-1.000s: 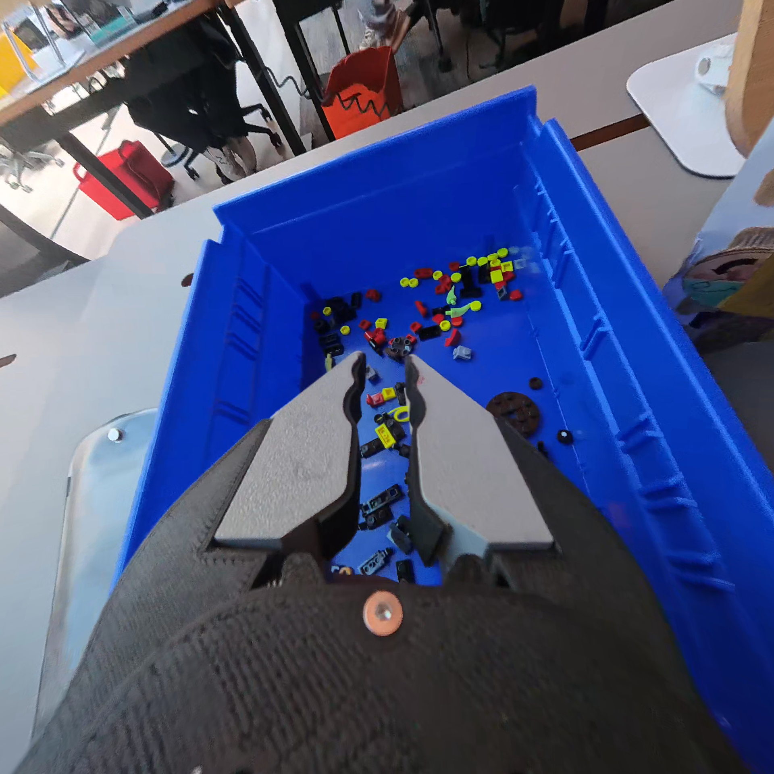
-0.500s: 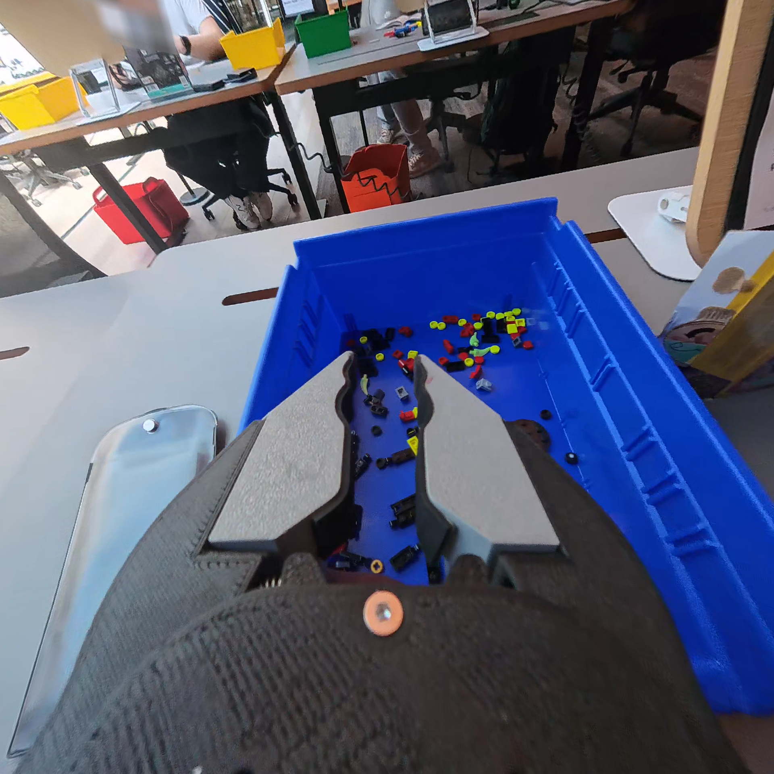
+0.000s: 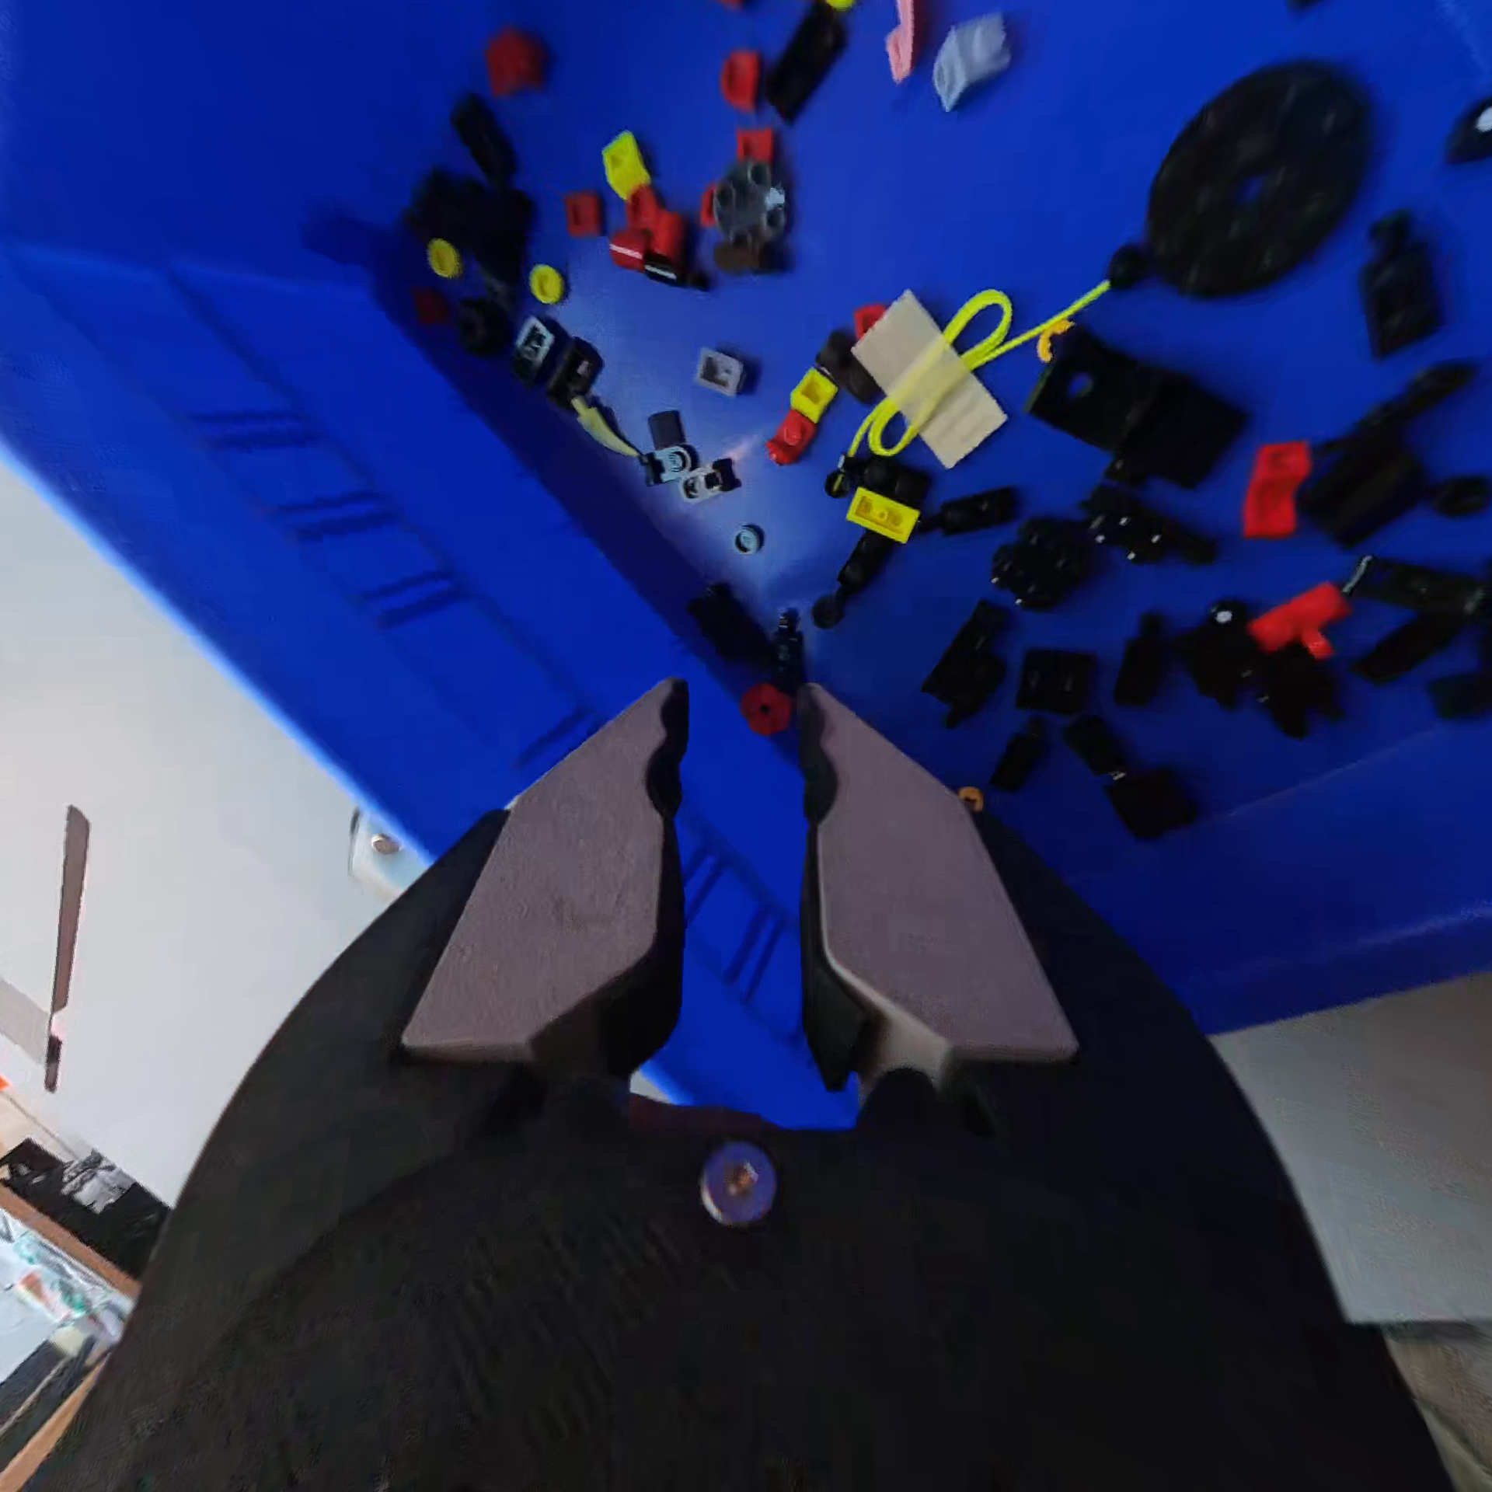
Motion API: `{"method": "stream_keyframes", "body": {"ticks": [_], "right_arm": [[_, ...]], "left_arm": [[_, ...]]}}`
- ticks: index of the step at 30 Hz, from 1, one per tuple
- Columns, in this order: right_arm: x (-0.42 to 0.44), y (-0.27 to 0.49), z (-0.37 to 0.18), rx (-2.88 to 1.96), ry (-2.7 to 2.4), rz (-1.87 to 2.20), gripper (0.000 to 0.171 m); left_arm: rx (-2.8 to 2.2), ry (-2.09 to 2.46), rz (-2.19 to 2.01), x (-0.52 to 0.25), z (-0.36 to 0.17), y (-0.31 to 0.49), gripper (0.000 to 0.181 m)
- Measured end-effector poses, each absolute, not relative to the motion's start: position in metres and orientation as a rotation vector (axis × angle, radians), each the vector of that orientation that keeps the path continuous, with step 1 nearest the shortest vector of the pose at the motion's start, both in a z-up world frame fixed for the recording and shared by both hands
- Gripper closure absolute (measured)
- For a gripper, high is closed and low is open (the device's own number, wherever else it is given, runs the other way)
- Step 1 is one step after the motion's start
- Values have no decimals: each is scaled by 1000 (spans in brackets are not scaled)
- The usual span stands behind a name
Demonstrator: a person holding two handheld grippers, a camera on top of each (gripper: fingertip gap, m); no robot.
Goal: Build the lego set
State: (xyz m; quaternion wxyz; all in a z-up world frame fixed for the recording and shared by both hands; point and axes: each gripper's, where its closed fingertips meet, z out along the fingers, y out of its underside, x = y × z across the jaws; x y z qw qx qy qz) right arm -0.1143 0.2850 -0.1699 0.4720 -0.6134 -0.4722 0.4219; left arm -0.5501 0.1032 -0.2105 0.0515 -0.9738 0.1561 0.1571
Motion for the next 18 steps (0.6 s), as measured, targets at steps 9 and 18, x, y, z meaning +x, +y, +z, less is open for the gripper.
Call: {"method": "stream_keyframes", "body": {"ticks": [9, 18], "right_arm": [[-113, 285, -168, -1499, -1142, 1068, 137], [-110, 284, -162, -1489, -1104, 1165, 137]], "left_arm": [[-3248, 700, 529, -552, -227, 82, 155], [-3223, 794, 748, -567, -234, 85, 157]]}}
